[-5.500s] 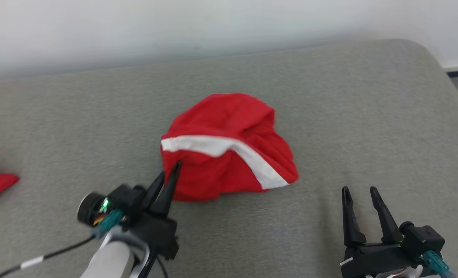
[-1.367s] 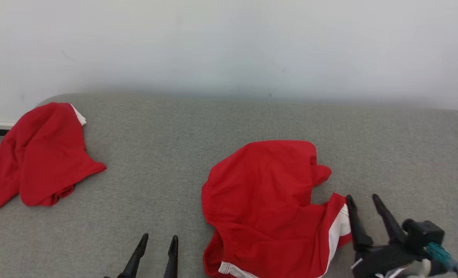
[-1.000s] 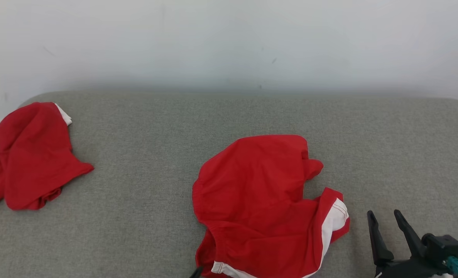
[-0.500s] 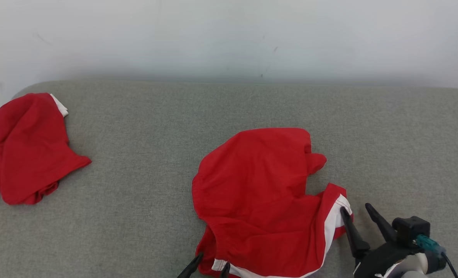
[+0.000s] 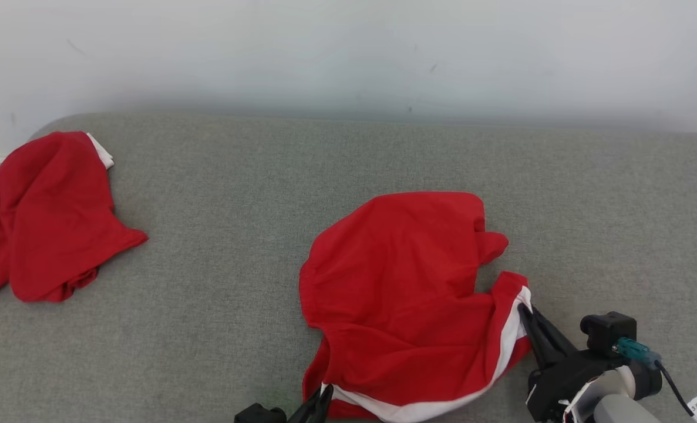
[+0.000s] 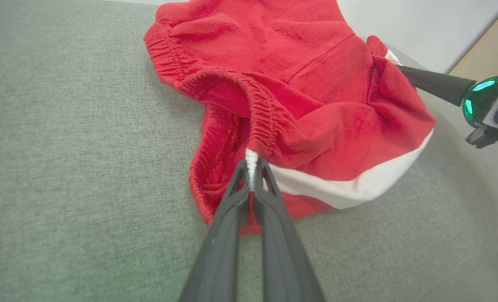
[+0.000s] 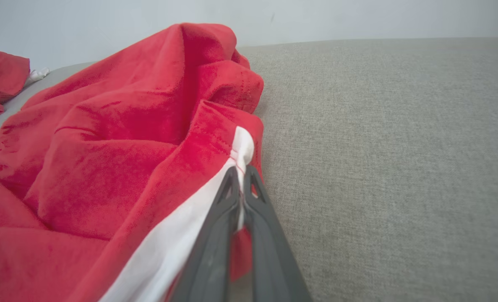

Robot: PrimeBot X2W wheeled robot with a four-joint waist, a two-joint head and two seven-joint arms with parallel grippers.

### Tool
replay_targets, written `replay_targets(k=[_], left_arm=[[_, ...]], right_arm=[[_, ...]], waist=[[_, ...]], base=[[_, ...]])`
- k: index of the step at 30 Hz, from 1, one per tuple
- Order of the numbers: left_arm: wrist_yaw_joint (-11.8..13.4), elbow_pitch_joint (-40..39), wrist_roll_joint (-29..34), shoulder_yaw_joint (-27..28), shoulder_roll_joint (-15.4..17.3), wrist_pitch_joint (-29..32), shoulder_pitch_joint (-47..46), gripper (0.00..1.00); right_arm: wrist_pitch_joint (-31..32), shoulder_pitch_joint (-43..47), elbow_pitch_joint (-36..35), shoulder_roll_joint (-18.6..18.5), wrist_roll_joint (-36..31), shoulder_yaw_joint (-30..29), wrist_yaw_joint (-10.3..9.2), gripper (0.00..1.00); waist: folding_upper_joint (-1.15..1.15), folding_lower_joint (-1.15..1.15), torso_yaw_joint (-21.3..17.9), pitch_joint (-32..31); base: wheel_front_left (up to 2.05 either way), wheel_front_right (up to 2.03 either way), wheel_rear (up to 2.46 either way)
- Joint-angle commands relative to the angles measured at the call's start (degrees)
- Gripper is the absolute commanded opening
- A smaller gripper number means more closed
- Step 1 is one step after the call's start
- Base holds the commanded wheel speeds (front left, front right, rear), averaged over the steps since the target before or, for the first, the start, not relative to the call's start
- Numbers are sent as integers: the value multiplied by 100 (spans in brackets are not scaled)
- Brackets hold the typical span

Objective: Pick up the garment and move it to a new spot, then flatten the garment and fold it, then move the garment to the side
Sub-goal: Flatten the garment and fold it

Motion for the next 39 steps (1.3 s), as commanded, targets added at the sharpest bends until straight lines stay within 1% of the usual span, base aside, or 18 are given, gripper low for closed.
replay_targets(k=[1, 4, 7, 11, 13, 15, 18, 19, 20, 21, 22, 27, 33, 39], left_arm=[[6, -17, -26, 31, 13, -18, -8, 0], [7, -275, -46, 191, 38, -18, 209, 0], [6, -686, -83, 542, 10, -18, 576, 0], [6, -1165, 67, 930, -51, -18, 1021, 0], [6, -1324, 80, 1175, -113, -18, 1174, 0], [6, -1294, 149, 1252, -162, -18, 1226, 0], [6, -1094, 208, 1154, -186, -18, 1105, 0], [7, -1019, 225, 1136, -183, -18, 1048, 0], [6, -934, 236, 1141, -179, -18, 1018, 4], [7, -853, 232, 1159, -180, -18, 1004, 80], [6, -825, 215, 1190, -182, -18, 975, 100], [6, -903, 237, 1294, -145, -18, 1044, 100], [6, -1064, 323, 1293, -100, -18, 1188, 100], [6, -1168, 434, 1215, -76, -18, 1216, 100]], right_arm=[[-5, 19, -41, -27, 9, -51, -13, 0], [-5, 304, -293, -33, -76, -286, -13, 0], [-4, 790, -828, 19, -188, -627, -13, 0], [-4, 1501, -1509, 168, -375, -1106, -13, 0], [-4, 1812, -1730, 288, -448, -1377, -13, 0], [-4, 2013, -1826, 412, -491, -1426, -13, 0], [-5, 2016, -1806, 446, -559, -1342, -13, 1], [-5, 1999, -1815, 472, -552, -1345, -13, 56], [-5, 2003, -1812, 486, -556, -1324, -13, 100], [-5, 1997, -1817, 484, -565, -1307, -13, 100], [-5, 1992, -1823, 466, -562, -1298, -13, 100], [-4, 2108, -1945, 346, -551, -1321, -13, 100], [-4, 2213, -2049, 193, -491, -1268, -13, 100], [-3, 1954, -1698, -150, -341, -944, -13, 100]], waist=[[0, -1, -10, -31], [0, -1, -10, -111], [0, -1, -31, -152], [0, -1, -113, -101], [0, -1, -165, -51], [0, -1, -233, -15], [0, -1, -306, 15], [0, -1, -327, 17], [0, -1, -346, 14], [0, -1, -357, 11], [0, -1, -367, 6], [0, -1, -379, -61], [0, -1, -356, -118], [0, -1, -310, -160]], base=[[0, 0, 0], [0, 0, 0], [0, 0, 0], [0, 0, 0], [0, 0, 0], [0, 0, 0], [0, 0, 0], [0, 0, 0], [0, 0, 0], [0, 0, 0], [0, 0, 0], [0, 0, 0], [0, 0, 0], [0, 0, 0]])
